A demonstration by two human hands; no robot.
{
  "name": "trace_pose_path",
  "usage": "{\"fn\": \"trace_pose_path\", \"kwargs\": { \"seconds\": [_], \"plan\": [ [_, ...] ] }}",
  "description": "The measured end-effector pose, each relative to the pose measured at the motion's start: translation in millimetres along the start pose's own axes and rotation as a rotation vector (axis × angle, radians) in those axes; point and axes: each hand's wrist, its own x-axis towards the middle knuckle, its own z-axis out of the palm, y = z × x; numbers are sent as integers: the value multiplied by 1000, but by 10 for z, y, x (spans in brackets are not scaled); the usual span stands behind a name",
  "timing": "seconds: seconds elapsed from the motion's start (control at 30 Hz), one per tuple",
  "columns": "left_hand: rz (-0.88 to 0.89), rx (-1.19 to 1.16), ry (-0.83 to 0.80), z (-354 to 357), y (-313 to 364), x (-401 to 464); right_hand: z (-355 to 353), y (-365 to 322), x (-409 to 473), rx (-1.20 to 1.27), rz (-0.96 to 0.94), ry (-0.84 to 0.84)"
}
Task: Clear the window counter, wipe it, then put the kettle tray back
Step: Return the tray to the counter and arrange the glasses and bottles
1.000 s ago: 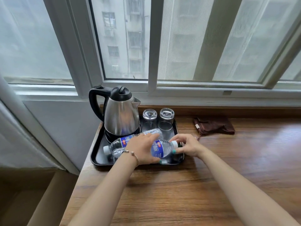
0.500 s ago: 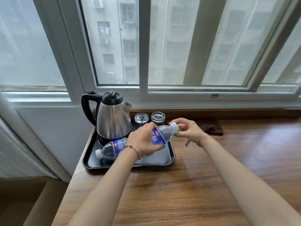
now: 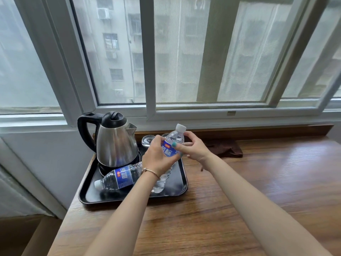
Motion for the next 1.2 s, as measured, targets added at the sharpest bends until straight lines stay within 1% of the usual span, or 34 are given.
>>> {"fn": "trace_pose_path", "kwargs": {
  "seconds": [0.13,0.27,0.37,0.57,0.7,0.9,1.2],
  "plan": [
    [-51,-61,62,125,113,74,8,50,109,28,-75,62],
    [-36,-149,89,221,147,174,-93,-37,179,35,-121,109],
    [20,-259,48,238,89,293,-180,-104,226,-6,-144,70],
    [168,-414,-131,75,-47,516,-264,-217,392,-121,-195,-15],
    [159,-423,-178,15,-127,618,-260,-248,544,-135,-214,-49],
    [123,-435,-153,14,-236,636,-218,-205,749,-168,-201,-124],
    [120,-394,-88,60,-215,594,-250,-140,843,-175,-193,-175]
  ]
}}
